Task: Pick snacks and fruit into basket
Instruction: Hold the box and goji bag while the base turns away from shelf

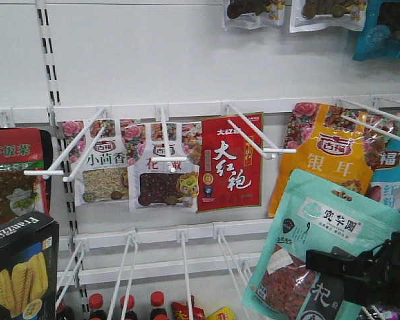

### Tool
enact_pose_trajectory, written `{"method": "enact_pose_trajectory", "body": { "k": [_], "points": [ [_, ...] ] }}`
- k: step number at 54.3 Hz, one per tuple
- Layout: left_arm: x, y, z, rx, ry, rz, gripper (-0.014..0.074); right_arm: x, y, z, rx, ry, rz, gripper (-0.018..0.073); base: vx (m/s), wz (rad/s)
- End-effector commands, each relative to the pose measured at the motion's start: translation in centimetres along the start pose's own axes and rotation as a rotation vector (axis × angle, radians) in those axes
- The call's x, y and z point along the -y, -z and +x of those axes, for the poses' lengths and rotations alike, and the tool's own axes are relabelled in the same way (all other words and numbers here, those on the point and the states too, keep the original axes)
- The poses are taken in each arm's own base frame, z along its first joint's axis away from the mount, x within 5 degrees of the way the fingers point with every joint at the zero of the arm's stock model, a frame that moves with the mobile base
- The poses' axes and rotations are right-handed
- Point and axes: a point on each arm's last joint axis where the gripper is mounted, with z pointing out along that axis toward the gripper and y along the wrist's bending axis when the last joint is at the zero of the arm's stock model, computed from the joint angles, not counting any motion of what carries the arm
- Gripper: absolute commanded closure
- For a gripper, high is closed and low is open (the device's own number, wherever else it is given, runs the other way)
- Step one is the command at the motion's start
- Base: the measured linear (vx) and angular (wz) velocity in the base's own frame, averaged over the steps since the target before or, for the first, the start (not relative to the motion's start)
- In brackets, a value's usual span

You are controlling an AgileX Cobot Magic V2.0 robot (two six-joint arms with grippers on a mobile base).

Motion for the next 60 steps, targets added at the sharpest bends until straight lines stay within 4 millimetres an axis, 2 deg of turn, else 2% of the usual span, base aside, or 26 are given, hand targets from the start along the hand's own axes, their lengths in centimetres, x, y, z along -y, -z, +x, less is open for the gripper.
{"method": "enact_pose_trajectory", "body": {
  "k": [1, 24, 60],
  "points": [
    [0.16, -0.05, -1.3, 0.064, 0.03, 0.025, 0.0594, -0.58, 0.74, -1.21, 0.049, 0.038, 0.011, 0.057, -0.04, -0.15],
    [0.17, -0.03, -1.31, 0.065, 0.03, 0.025, 0.0594, -0.57, 0.74, -1.21, 0.05, 0.038, 0.012, 0.057, -0.07, -0.35],
    [0.17, -0.03, -1.31, 0.065, 0.03, 0.025, 0.0594, -0.52, 0.74, -1.23, 0.052, 0.038, 0.018, 0.057, -0.11, -0.69]
  ]
}}
